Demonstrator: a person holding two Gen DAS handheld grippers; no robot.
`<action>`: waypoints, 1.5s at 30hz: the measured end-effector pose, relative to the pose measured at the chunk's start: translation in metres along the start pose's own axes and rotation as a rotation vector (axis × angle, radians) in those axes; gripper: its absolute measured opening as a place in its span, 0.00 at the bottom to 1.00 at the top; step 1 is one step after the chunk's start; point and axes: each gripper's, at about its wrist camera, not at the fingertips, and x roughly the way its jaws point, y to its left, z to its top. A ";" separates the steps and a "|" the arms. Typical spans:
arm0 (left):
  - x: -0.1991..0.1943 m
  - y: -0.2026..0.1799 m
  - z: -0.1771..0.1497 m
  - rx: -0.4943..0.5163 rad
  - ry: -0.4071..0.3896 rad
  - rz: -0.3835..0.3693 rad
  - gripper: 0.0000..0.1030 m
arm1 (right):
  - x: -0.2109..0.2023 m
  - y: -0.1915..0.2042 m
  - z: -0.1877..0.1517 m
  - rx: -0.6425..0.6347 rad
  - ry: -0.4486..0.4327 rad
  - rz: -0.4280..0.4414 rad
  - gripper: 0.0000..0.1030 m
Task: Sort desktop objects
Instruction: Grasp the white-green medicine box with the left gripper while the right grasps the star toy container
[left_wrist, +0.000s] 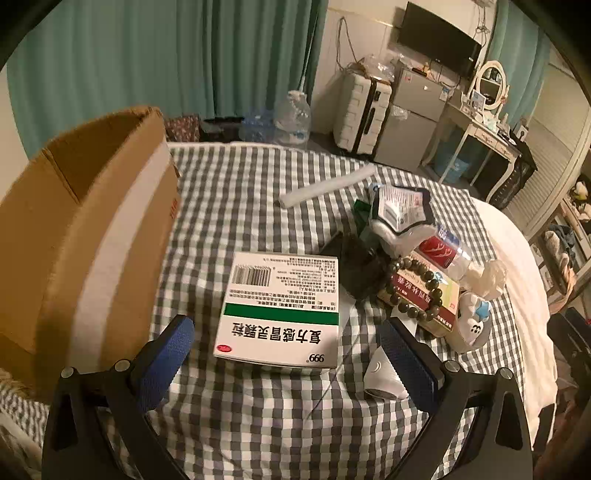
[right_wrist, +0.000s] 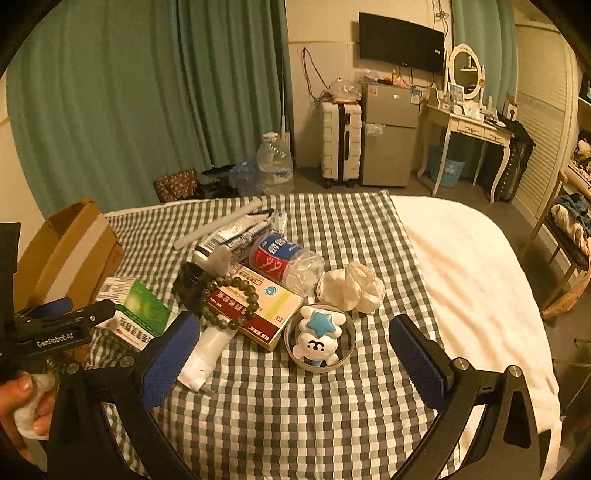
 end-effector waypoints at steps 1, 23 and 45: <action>0.004 0.000 0.000 0.002 0.006 0.003 1.00 | 0.001 0.000 0.000 0.000 0.001 -0.001 1.00; 0.059 0.010 -0.011 -0.009 0.146 0.015 1.00 | 0.091 -0.034 -0.021 0.091 0.202 -0.088 0.61; 0.099 0.006 -0.021 0.031 0.235 0.008 1.00 | 0.147 -0.021 -0.036 0.079 0.305 -0.079 0.47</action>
